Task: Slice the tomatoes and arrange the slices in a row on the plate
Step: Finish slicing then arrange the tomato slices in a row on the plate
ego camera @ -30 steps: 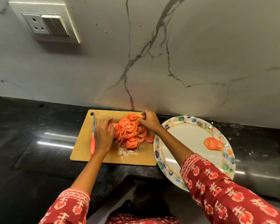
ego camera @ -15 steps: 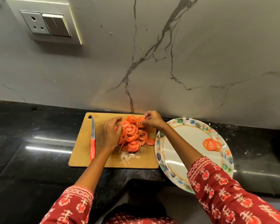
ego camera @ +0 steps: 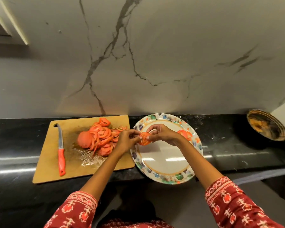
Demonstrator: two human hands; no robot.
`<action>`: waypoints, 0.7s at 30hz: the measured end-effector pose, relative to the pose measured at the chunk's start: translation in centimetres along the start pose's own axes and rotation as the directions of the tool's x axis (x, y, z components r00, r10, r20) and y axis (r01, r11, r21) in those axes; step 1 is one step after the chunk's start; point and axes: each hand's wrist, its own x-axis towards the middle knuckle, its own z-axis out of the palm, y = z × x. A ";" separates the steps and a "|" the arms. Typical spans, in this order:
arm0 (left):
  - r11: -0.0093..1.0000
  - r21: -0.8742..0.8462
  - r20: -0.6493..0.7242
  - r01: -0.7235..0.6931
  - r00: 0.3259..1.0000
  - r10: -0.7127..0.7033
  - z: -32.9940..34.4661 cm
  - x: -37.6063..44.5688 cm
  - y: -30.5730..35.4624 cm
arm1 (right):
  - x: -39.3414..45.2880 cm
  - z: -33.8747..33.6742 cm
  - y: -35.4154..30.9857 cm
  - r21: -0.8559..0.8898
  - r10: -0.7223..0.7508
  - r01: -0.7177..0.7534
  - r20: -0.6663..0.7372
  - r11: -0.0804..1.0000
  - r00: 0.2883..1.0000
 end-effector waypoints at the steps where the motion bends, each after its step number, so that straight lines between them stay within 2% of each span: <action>1: 0.999 -0.020 0.007 0.026 1.000 -0.026 0.9 0.1 -0.1 | -0.5 -0.6 0.7 0.013 0.015 -0.016 0.009 1.000 1.000; 3: 0.994 -0.054 0.019 0.091 0.996 -0.091 2.4 0.2 -0.2 | -1.5 -1.7 1.7 0.031 0.044 -0.044 0.000 0.999 0.999; 8: 0.981 -0.067 0.053 0.182 0.983 -0.178 6.0 0.6 -0.2 | -4.0 -4.2 4.1 0.021 0.077 -0.075 -0.144 0.997 0.987; 11: 0.983 -0.033 0.047 0.182 0.982 -0.181 7.7 0.7 -0.1 | -5.0 -5.7 5.3 -0.052 0.065 -0.082 -0.265 0.995 0.962; 17: 0.984 0.007 0.032 0.179 0.983 -0.180 10.1 1.1 1.1 | -6.9 -10.8 6.8 -0.039 0.109 -0.147 -0.494 0.988 0.863; 21: 0.987 0.009 0.040 0.160 0.986 -0.160 11.2 1.9 2.4 | -6.3 -12.3 6.0 -0.063 0.107 -0.160 -0.504 0.985 0.857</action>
